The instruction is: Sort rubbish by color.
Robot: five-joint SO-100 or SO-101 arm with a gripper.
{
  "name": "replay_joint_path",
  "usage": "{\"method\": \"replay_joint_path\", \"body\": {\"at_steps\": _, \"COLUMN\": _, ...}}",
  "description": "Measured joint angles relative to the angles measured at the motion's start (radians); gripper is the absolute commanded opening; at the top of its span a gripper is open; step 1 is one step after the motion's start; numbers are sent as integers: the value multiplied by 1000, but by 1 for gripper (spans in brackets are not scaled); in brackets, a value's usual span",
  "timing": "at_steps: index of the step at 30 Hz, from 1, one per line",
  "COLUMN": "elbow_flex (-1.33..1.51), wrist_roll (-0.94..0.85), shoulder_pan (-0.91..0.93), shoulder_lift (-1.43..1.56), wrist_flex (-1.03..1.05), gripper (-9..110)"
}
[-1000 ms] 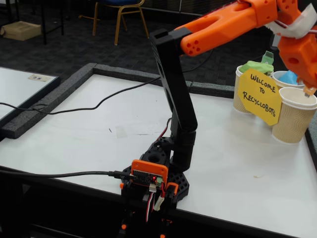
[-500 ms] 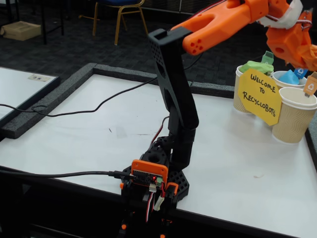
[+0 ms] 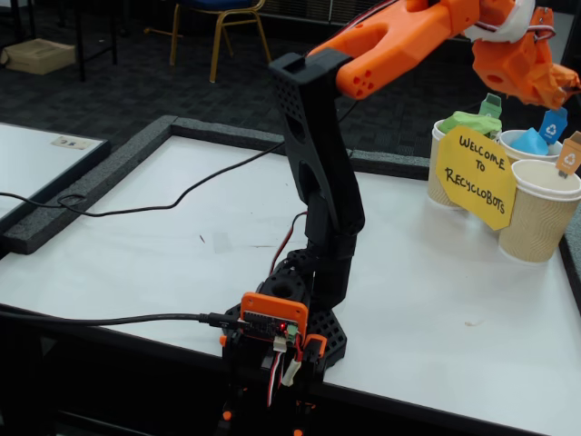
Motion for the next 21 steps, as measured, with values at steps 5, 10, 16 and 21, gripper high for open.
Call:
{"method": "replay_joint_path", "body": {"at_steps": 5, "elbow_flex": 0, "wrist_roll": 54, "shoulder_pan": 0, "shoulder_lift": 0, "wrist_flex": -87, "gripper": 0}}
{"method": "replay_joint_path", "body": {"at_steps": 10, "elbow_flex": 15, "wrist_roll": 84, "shoulder_pan": -9, "shoulder_lift": 0, "wrist_flex": -158, "gripper": 0}}
{"method": "replay_joint_path", "body": {"at_steps": 16, "elbow_flex": 23, "wrist_roll": 95, "shoulder_pan": -29, "shoulder_lift": -11, "wrist_flex": -178, "gripper": 0}}
{"method": "replay_joint_path", "body": {"at_steps": 21, "elbow_flex": 25, "wrist_roll": 100, "shoulder_pan": -29, "shoulder_lift": -84, "wrist_flex": -178, "gripper": 0}}
